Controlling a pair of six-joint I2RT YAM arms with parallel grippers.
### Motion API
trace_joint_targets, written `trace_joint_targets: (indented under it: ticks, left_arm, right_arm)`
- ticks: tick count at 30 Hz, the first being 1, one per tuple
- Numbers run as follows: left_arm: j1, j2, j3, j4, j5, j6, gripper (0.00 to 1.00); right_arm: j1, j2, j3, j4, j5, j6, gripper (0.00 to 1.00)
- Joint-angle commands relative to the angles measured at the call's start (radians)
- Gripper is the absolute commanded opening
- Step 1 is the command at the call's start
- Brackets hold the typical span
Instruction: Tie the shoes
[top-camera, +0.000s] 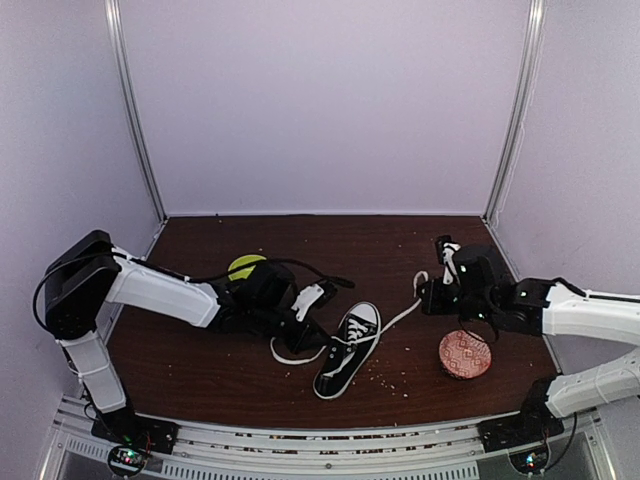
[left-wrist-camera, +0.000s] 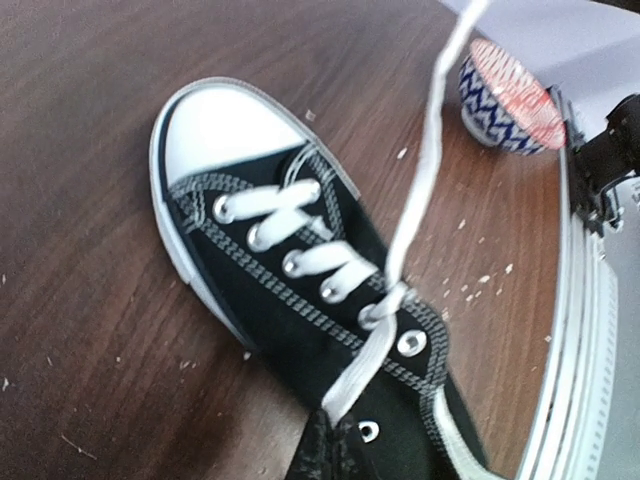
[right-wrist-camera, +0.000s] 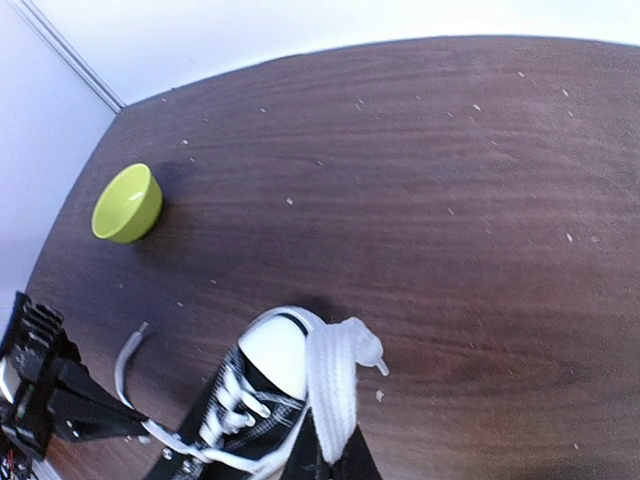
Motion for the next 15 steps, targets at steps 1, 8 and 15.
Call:
trace_joint_targets:
  ticks: [1,8,15]
  left_arm:
    - [-0.016,-0.044,-0.025,0.15,-0.019,-0.063,0.0]
    - [-0.036,-0.043,-0.036,0.226,-0.015,-0.107,0.0]
    - [-0.048,-0.053,-0.053,0.254,-0.024,-0.123,0.0]
  right_arm:
    - [-0.005,0.145,0.171,0.102,-0.113,-0.04,0.0]
    - [0.09,0.347,0.364,0.137,-0.219,-0.038,0.0]
    - [0.069,0.397,0.297,0.187,-0.256,0.027,0.55]
